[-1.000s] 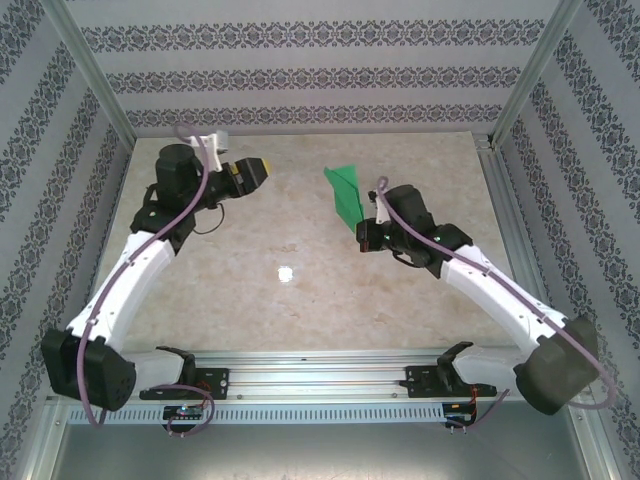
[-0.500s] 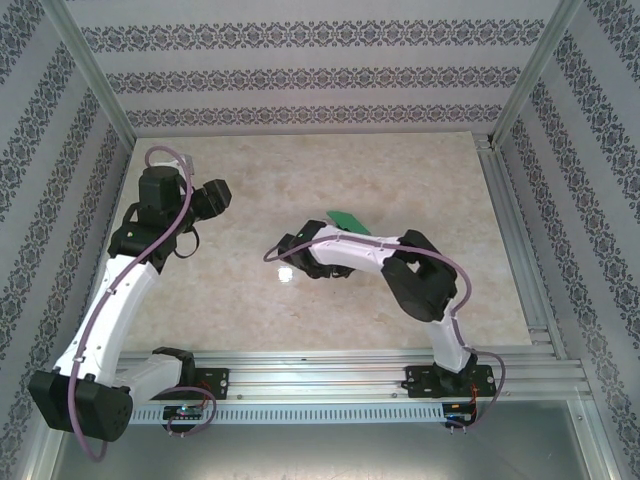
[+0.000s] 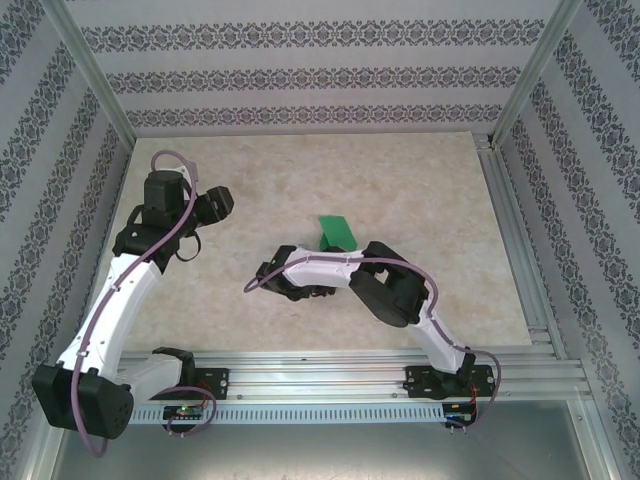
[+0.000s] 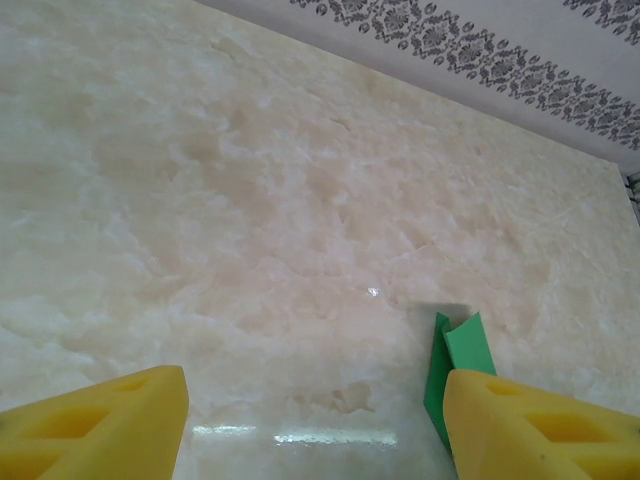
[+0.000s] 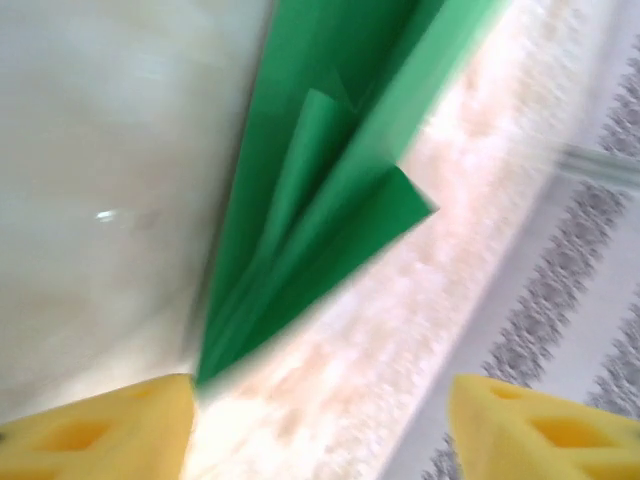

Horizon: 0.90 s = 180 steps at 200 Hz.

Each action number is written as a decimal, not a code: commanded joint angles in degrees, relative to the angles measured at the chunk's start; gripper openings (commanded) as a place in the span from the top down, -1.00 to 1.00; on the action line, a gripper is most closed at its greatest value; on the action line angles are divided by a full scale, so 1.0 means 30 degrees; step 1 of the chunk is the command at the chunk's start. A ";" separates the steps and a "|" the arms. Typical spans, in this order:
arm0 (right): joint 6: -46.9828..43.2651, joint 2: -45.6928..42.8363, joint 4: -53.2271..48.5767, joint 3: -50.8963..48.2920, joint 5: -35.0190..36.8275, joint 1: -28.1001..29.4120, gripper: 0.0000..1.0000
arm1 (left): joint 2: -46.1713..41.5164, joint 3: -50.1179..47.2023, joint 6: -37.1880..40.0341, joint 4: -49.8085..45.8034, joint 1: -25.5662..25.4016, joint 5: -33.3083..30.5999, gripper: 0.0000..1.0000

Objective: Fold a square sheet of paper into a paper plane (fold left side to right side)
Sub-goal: Turn over the paper at the center of the table, then fold the wing for the fifth time at the center of the table.

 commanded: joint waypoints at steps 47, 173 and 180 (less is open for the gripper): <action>-0.0309 -1.1643 0.7727 -0.4859 -0.9758 -0.3986 -0.71 | 0.2063 -0.2997 -0.1096 0.5450 -0.0333 0.8002 -0.32; 0.6369 -1.7456 2.5770 -1.9022 -2.2868 -1.6089 -0.53 | 1.4672 -0.0228 -0.4505 1.4066 -0.6607 0.8550 -0.26; 0.6254 -1.7429 2.5704 -1.9119 -2.2976 -1.6192 -0.52 | 1.5105 0.0129 -0.4451 1.4057 -0.6584 0.8548 -0.25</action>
